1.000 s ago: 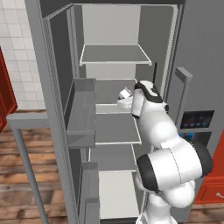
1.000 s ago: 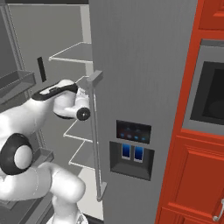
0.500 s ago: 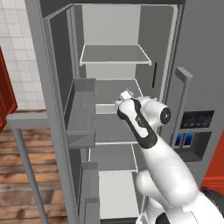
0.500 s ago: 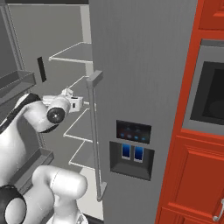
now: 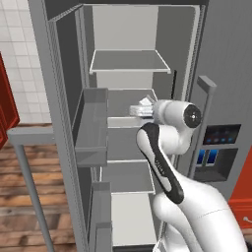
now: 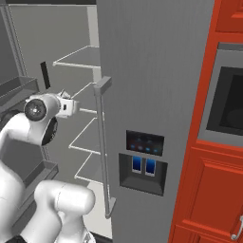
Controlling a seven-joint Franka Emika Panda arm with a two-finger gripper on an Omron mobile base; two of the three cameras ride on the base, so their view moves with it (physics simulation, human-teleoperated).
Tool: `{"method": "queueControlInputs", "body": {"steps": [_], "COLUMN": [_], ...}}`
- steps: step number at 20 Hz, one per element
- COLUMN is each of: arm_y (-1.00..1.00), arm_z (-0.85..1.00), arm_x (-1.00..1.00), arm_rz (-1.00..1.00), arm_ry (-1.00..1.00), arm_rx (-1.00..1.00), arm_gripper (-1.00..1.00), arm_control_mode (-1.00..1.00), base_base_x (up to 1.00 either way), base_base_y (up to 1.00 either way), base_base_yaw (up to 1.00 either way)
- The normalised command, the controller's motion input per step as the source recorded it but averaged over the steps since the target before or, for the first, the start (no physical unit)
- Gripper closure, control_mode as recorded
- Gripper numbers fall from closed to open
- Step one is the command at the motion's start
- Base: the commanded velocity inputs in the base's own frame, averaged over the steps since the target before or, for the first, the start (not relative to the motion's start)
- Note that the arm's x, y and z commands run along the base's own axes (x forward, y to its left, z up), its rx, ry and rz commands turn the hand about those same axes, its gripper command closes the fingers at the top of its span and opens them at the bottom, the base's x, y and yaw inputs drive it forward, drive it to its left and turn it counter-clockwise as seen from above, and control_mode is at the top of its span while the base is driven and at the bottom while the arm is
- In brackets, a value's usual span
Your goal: Take a sugar cube from the saucer and place it inside the coffee. Then, grab milk from the fridge and place it next to the coffee on the counter to sweeten the coffee.
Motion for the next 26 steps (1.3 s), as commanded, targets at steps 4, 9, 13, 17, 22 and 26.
{"method": "queueControlInputs", "body": {"steps": [4, 9, 13, 17, 22, 26], "arm_y": [-0.05, -0.19, -0.17, 0.0, 0.06, 0.06], "arm_z": [0.55, -0.06, -0.15, -0.35, -0.29, -0.25], "arm_x": [-0.65, -0.99, -1.0, -0.96, -0.22, -0.04], "arm_rz": [0.11, 0.09, 0.06, 0.04, 0.0, 0.0], "arm_ry": [0.31, 0.05, 0.0, 0.01, 0.08, 0.01], "arm_rx": [0.0, 0.0, 0.0, -0.09, -0.12, -0.13], "arm_gripper": [1.0, 1.0, 1.0, 1.0, 1.0, 1.0], "arm_control_mode": [-1.0, -1.0, -1.0, -1.0, -1.0, -1.0], "base_base_x": [0.0, 0.0, 0.0, 0.0, 0.0, 0.0], "base_base_y": [0.0, 0.0, 0.0, 0.0, 0.0, 0.0], "base_base_yaw": [0.0, 0.0, 0.0, 0.0, 0.0, 0.0]}}
